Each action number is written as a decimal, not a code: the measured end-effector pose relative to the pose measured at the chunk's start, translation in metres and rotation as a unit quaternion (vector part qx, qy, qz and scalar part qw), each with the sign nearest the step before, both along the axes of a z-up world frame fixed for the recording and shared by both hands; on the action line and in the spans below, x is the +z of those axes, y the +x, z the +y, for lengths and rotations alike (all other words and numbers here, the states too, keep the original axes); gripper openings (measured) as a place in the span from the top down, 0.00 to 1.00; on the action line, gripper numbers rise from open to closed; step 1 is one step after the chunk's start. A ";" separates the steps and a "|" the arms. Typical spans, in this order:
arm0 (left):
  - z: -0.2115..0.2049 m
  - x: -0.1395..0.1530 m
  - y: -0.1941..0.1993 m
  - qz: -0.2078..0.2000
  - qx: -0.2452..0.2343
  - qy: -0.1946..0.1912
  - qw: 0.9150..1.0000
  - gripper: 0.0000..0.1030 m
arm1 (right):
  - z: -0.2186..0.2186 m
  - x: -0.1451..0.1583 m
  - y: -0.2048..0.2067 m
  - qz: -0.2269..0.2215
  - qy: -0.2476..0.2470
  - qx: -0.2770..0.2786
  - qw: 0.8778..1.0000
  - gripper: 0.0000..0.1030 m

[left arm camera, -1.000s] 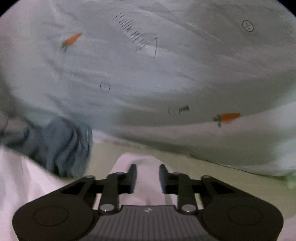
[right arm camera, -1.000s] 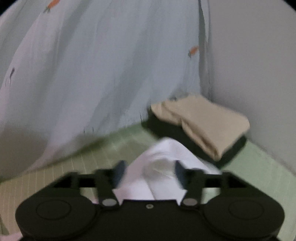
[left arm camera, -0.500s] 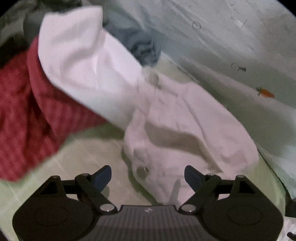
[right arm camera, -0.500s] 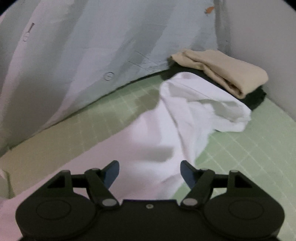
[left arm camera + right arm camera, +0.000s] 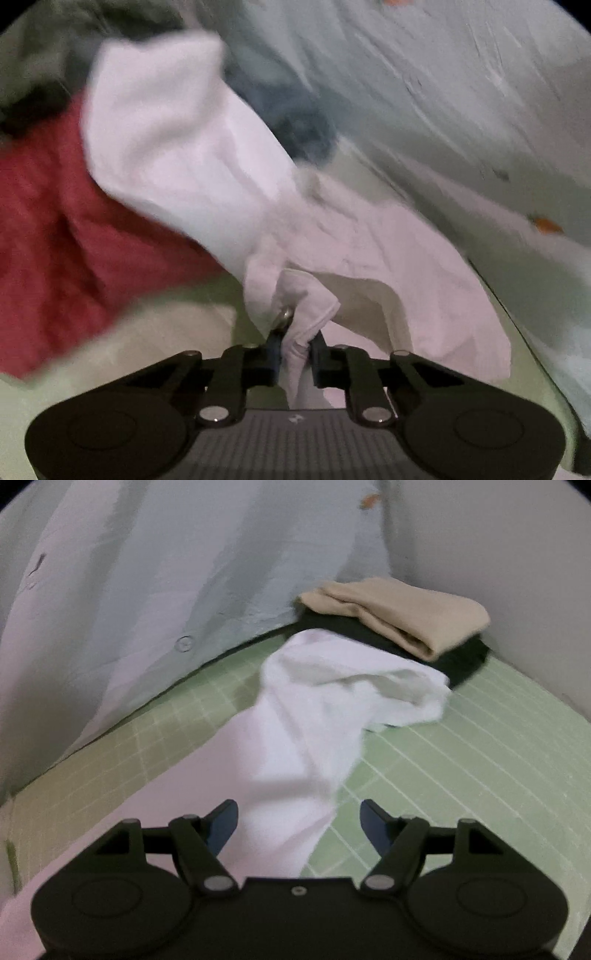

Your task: Fold clothes

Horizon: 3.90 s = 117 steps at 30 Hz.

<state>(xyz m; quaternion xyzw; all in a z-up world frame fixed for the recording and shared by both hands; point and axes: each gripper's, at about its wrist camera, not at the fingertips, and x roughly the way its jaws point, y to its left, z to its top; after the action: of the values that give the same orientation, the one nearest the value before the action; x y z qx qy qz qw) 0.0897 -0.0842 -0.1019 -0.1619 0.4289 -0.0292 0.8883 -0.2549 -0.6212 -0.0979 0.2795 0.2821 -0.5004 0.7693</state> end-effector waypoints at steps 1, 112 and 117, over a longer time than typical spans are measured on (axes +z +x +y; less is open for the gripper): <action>0.015 0.003 0.003 -0.004 0.021 0.009 1.000 0.83 | 0.001 0.000 -0.002 0.001 0.000 -0.002 1.000 0.28; 0.033 -0.029 0.030 -0.004 0.019 0.016 1.000 0.27 | -0.039 -0.039 -0.048 0.004 0.072 -0.097 0.993 0.31; 0.028 -0.022 0.026 -0.024 -0.023 0.010 0.999 0.67 | -0.037 -0.044 -0.052 -0.004 0.078 -0.103 0.992 0.31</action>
<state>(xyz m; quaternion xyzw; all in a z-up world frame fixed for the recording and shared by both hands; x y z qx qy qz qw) 0.1161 -0.0561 -0.1240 -0.1420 0.4115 -0.0495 0.8989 -0.3070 -0.6577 -0.1415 0.3685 0.2868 -0.5524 0.6906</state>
